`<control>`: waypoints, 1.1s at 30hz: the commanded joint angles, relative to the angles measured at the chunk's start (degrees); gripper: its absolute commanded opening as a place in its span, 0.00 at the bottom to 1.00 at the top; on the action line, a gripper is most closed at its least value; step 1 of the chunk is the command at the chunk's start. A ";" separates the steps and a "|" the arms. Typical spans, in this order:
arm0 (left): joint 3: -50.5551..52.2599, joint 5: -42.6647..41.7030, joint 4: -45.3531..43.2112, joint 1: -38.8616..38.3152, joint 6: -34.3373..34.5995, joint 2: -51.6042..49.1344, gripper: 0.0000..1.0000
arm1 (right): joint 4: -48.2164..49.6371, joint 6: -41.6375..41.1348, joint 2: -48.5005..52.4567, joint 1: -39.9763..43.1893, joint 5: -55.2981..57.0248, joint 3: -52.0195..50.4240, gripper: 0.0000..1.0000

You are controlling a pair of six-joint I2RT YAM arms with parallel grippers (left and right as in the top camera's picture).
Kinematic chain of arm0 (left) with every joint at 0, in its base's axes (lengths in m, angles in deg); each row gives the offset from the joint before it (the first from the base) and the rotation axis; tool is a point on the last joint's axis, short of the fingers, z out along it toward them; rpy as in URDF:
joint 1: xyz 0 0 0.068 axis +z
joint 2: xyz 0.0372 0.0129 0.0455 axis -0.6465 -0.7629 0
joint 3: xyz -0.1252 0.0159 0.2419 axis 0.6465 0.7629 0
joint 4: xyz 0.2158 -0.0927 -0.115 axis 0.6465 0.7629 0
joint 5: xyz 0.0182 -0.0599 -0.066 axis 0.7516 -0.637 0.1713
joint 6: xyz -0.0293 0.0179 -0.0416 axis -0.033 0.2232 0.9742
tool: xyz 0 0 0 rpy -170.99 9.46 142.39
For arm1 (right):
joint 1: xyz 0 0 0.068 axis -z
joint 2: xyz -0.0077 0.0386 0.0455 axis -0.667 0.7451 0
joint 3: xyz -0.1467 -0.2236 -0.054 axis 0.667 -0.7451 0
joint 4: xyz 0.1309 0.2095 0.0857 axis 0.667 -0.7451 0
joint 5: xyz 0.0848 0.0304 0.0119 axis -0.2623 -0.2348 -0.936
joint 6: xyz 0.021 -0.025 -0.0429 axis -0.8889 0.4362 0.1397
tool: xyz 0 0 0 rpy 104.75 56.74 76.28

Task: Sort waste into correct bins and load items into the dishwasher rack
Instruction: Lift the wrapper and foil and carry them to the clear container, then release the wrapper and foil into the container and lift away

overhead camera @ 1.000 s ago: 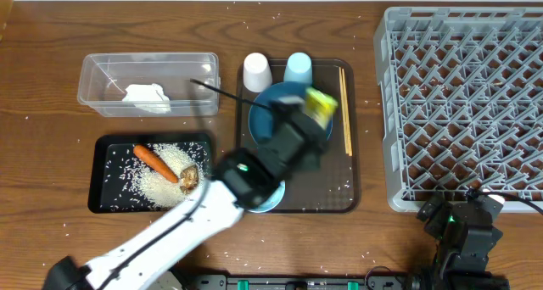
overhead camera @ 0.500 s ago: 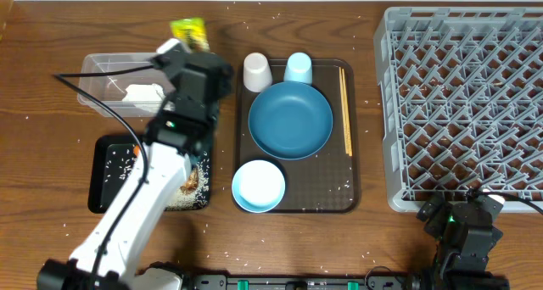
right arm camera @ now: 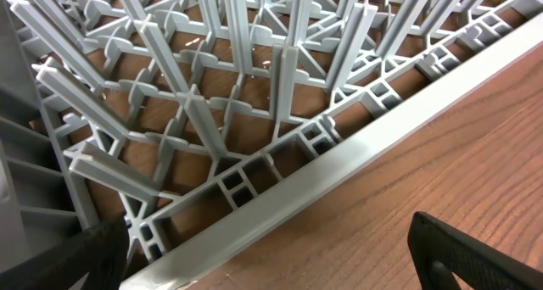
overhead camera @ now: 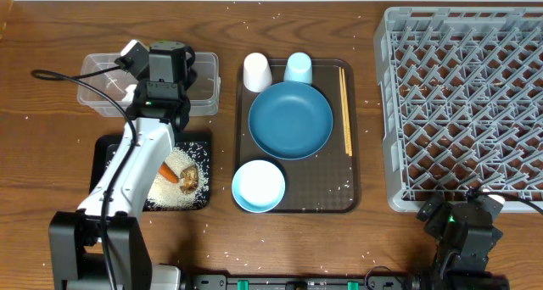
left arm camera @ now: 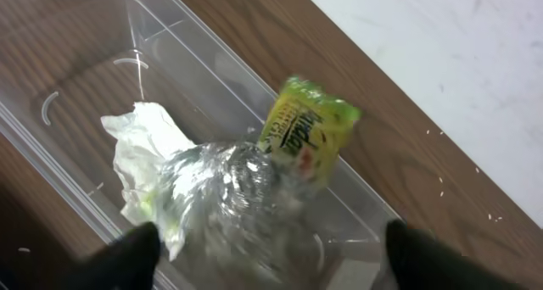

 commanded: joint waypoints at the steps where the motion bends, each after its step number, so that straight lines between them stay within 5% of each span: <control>1: 0.00 1.18 1.03 0.04 -0.55 0.09 0.92 | -0.04 0.63 -0.09 0.37 0.59 0.63 0.99; 8: 0.00 1.16 5.14 0.04 -0.55 0.17 1.00 | -0.04 0.66 -0.09 0.37 0.59 0.63 0.99; 20: -0.02 1.03 13.22 0.02 -0.55 0.76 0.98 | -0.04 0.63 -0.09 0.37 0.57 0.63 0.99; 28: -0.02 -7.37 8.44 0.02 -1.16 5.97 0.99 | -0.04 0.63 -0.09 0.37 0.57 0.66 0.99; 29: -0.02 -9.40 7.10 0.02 -2.56 5.99 0.94 | -0.04 0.63 -0.09 0.37 0.59 0.63 0.99; 31: -0.02 -15.39 4.33 0.02 -8.52 5.73 0.65 | -0.04 0.66 -0.09 0.37 0.59 0.63 0.99; 33: -0.02 -22.64 1.46 -0.02 -15.87 4.96 0.48 | -0.04 0.63 -0.09 0.37 0.57 0.63 0.99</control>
